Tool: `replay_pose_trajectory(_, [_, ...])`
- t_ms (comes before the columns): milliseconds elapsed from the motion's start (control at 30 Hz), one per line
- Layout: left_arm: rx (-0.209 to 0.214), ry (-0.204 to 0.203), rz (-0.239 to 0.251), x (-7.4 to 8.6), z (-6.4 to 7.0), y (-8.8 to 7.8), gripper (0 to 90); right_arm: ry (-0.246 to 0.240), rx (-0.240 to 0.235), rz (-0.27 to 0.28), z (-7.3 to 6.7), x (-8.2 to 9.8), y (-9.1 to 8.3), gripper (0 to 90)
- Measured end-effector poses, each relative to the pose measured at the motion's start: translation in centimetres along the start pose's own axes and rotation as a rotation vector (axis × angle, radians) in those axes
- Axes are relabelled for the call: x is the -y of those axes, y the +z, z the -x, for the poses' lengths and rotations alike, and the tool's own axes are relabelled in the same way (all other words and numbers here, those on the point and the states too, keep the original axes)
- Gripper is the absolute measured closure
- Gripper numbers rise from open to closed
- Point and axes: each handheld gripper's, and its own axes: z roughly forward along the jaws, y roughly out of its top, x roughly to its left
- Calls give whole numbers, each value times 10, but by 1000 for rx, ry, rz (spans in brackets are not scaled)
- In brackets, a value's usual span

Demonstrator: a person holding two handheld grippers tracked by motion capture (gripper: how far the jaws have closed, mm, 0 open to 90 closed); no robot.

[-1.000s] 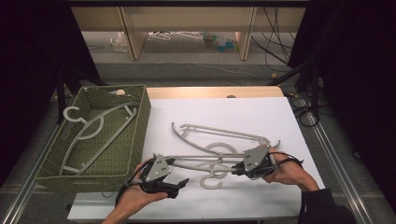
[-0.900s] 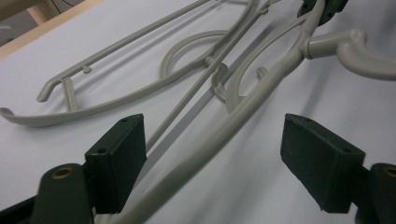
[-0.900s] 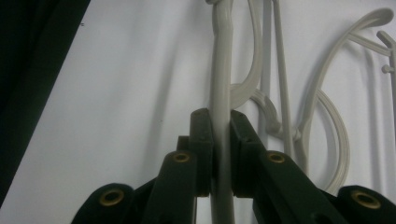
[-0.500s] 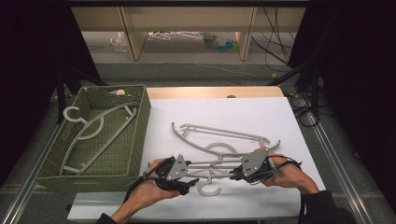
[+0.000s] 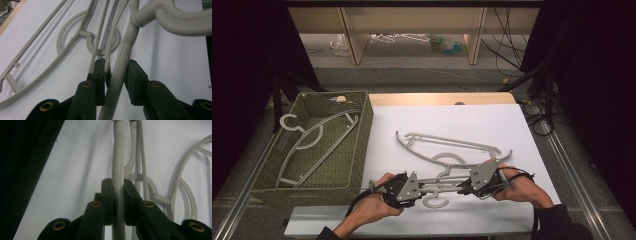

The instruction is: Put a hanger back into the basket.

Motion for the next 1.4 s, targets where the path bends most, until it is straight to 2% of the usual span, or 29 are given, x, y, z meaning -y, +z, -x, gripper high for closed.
replay_pose_trajectory(33, [0, 0, 0, 0, 0, 0, 716, 0, 0, 0, 0, 0, 0, 816])
replay_pose_trajectory(100, [-2, 42, -14, -4, 3, -4, 734, -4, 16, -2, 0, -1, -1, 811])
replay_pose_trajectory(200, [0, 48, -23, -8, 4, -7, 750, 10, 7, 24, 1, 0, -2, 801])
replay_pose_trajectory(267, [8, 48, -23, -10, 4, -9, 765, 20, 50, 31, 1, 0, -5, 781])
replay_pose_trajectory(300, [20, 18, -10, -10, 4, -10, 770, 30, 63, 37, 2, 0, -6, 771])
replay_pose_trajectory(333, [20, 18, -10, -10, 4, -10, 771, 30, 63, 37, 2, 0, -6, 771])
replay_pose_trajectory(433, [41, -36, 3, -10, 1, -13, 773, 84, 84, 51, 3, 0, -6, 746])
replay_pose_trajectory(467, [41, -36, 3, -10, 1, -13, 775, 84, 84, 51, 3, 0, -6, 746])
replay_pose_trajectory(500, [49, -70, 6, -9, -1, -14, 779, 136, 106, 65, 4, 1, -6, 706])
replay_pose_trajectory(533, [49, -70, 6, -9, -1, -14, 782, 136, 106, 65, 4, 1, -6, 706])
replay_pose_trajectory(567, [57, -103, 23, -8, -3, -15, 784, 168, 134, 71, 6, 1, -7, 666])
replay_pose_trajectory(600, [53, -116, 17, -7, -5, -16, 787, 190, 141, 82, 6, 1, -8, 623])
replay_pose_trajectory(633, [58, -153, 26, -7, -6, -17, 789, 223, 161, 102, 6, 0, -9, 582])
replay_pose_trajectory(700, [58, -197, 36, -4, -10, -20, 789, 278, 203, 145, 7, -2, -13, 521])
replay_pose_trajectory(733, [58, -197, 36, -4, -10, -20, 789, 278, 203, 145, 7, -2, -13, 521])
replay_pose_trajectory(767, [58, -258, 48, -1, -16, -23, 788, 344, 260, 189, 8, -2, -19, 465])
replay_pose_trajectory(800, [58, -258, 48, -1, -16, -23, 788, 344, 260, 189, 8, -2, -19, 465])
replay_pose_trajectory(833, [66, -318, 74, 1, -18, -24, 788, 365, 278, 204, 9, -2, -21, 445])
replay_pose_trajectory(867, [60, -352, 80, 3, -21, -27, 788, 407, 316, 234, 8, -1, -25, 416])
replay_pose_trajectory(933, [48, -374, 86, 5, -26, -30, 788, 425, 350, 249, 7, -1, -28, 394])
replay_pose_trajectory(967, [48, -374, 86, 5, -26, -30, 788, 425, 350, 249, 7, -1, -28, 394])
replay_pose_trajectory(1033, [56, -450, 117, 10, -33, -37, 788, 465, 388, 262, 3, 3, -30, 376])
replay_pose_trajectory(1133, [51, -490, 133, 14, -40, -45, 788, 483, 426, 266, -1, 6, -31, 367])
replay_pose_trajectory(1167, [50, -508, 143, 16, -42, -47, 788, 487, 432, 272, -3, 6, -32, 367])
replay_pose_trajectory(1200, [50, -508, 143, 16, -42, -47, 789, 491, 434, 274, -5, 6, -33, 366])
replay_pose_trajectory(1267, [56, -545, 163, 19, -47, -53, 788, 495, 429, 279, -7, 6, -33, 365])
replay_pose_trajectory(1400, [29, -608, 183, 24, -52, -62, 788, 509, 425, 269, -18, 6, -32, 358])
